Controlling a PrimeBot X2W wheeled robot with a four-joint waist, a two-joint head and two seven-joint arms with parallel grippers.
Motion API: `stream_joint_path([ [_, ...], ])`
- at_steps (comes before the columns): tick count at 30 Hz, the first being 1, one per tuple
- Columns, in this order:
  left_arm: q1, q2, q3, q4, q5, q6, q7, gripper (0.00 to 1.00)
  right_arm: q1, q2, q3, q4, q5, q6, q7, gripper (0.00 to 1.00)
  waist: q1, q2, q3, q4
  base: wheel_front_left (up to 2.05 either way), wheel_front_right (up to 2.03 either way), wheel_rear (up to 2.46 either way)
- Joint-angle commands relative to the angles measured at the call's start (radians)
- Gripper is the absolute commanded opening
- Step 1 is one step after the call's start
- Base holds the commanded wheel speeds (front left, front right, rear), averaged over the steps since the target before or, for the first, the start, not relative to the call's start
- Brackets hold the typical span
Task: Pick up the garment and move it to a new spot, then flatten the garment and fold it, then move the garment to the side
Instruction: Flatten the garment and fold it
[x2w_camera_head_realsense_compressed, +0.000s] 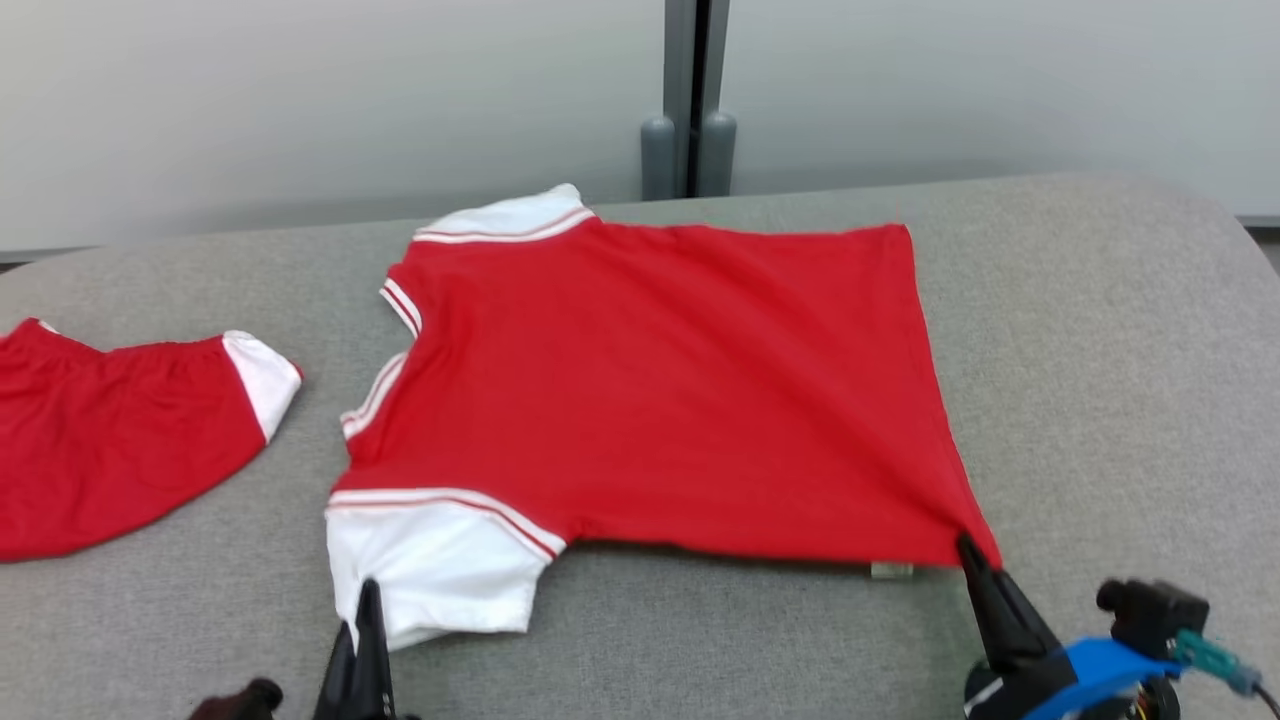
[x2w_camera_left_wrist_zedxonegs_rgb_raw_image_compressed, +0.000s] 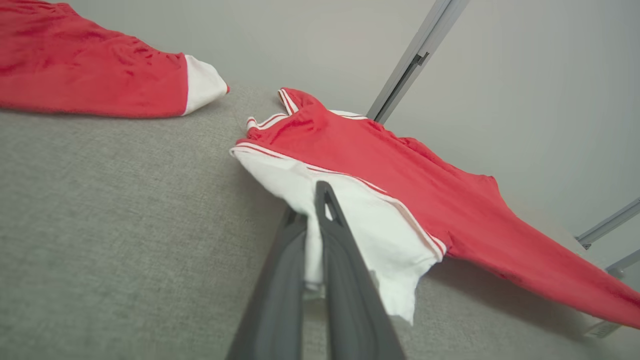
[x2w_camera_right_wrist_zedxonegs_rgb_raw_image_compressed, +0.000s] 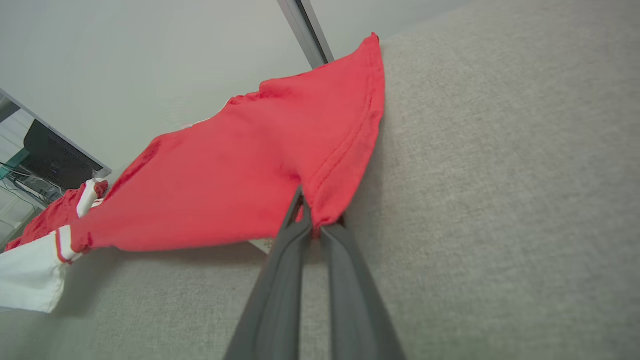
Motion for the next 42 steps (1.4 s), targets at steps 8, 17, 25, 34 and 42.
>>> stream_joint_path([
  [8, 0.119, 0.001, -0.045, -0.048, 0.002, 0.020, -0.001, 0.00, 0.155, -0.042, -0.035, -0.050, -0.007, 0.000, -0.001, 0.00, 0.0002, 0.0004, -0.043, 0.026, 0.00, 0.00, 0.00],
  [17, 0.141, 0.001, -0.072, -0.035, 0.023, 0.016, 0.000, 0.00, 0.206, -0.059, -0.010, -0.044, 0.015, 0.000, -0.001, 0.00, 0.0002, 0.0004, -0.056, 0.034, 0.00, 0.00, 0.00],
  [25, 0.052, 0.001, -0.072, -0.004, 0.054, -0.003, 0.000, 0.00, 0.137, -0.059, 0.037, -0.048, 0.033, 0.000, -0.001, 0.00, 0.0002, 0.0004, -0.040, 0.018, 0.00, 0.00, 0.00],
  [34, -0.087, 0.030, -0.096, 0.038, 0.061, -0.017, -0.001, 0.00, 0.066, -0.080, 0.079, -0.038, 0.108, 0.000, 0.008, 0.00, 0.0002, 0.0004, -0.009, 0.006, 0.00, 0.00, 0.00],
  [42, -0.237, 0.075, -0.120, 0.114, 0.049, -0.022, 0.000, 0.00, -0.028, -0.089, 0.108, -0.012, 0.190, 0.000, 0.020, 0.00, 0.0002, 0.0004, 0.028, -0.003, 0.00, 0.00, 0.00],
])
